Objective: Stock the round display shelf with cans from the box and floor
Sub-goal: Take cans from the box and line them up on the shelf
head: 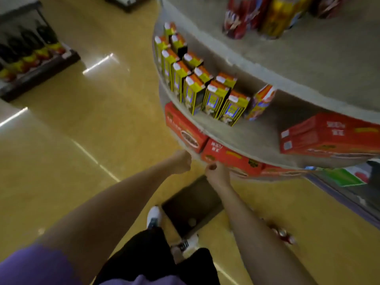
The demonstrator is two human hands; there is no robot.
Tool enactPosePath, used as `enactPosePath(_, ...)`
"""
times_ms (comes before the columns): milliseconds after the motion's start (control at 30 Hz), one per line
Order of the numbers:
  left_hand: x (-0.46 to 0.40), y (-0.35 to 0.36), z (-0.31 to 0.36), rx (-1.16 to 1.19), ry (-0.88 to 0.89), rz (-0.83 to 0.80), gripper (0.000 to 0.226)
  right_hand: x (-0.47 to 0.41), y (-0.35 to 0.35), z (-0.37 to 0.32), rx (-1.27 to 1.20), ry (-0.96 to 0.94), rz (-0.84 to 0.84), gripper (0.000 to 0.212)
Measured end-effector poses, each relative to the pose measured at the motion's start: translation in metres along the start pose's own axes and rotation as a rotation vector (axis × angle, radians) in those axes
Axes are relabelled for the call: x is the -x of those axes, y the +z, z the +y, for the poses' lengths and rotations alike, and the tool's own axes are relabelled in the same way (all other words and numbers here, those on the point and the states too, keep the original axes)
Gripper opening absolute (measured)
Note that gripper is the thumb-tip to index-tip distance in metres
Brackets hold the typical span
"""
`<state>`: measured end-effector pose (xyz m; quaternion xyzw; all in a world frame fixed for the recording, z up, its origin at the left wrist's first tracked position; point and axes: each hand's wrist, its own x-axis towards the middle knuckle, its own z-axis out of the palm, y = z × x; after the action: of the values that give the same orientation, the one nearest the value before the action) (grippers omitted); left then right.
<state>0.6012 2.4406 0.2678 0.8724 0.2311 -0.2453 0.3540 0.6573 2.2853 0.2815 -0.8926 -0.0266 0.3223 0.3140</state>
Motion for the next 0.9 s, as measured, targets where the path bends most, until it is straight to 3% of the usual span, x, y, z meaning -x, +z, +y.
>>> enactPosePath(100, -0.014, 0.064, -0.04, 0.064, -0.09, -0.047, 0.025, -0.022, 0.058, 0.058, 0.081, 0.108, -0.081, 0.006)
enactPosePath(200, -0.036, 0.145, -0.088, 0.106, -0.205, -0.136, 0.024, -0.05, 0.115, 0.118, 0.11, 0.193, -0.134, 0.008)
enactPosePath(400, -0.1, 0.289, -0.161, 0.175, -0.258, -0.176, 0.038, -0.115, 0.224, 0.247, 0.148, 0.348, -0.161, 0.009)
enactPosePath(533, -0.148, 0.368, -0.198, 0.151, -0.261, -0.199, 0.032, -0.15, 0.288, 0.328, 0.178, 0.366, -0.196, 0.007)
enactPosePath(900, -0.246, 0.527, -0.277, 0.114, -0.352, -0.298, 0.035, -0.243, 0.407, 0.465, 0.431, 0.393, -0.296, 0.052)
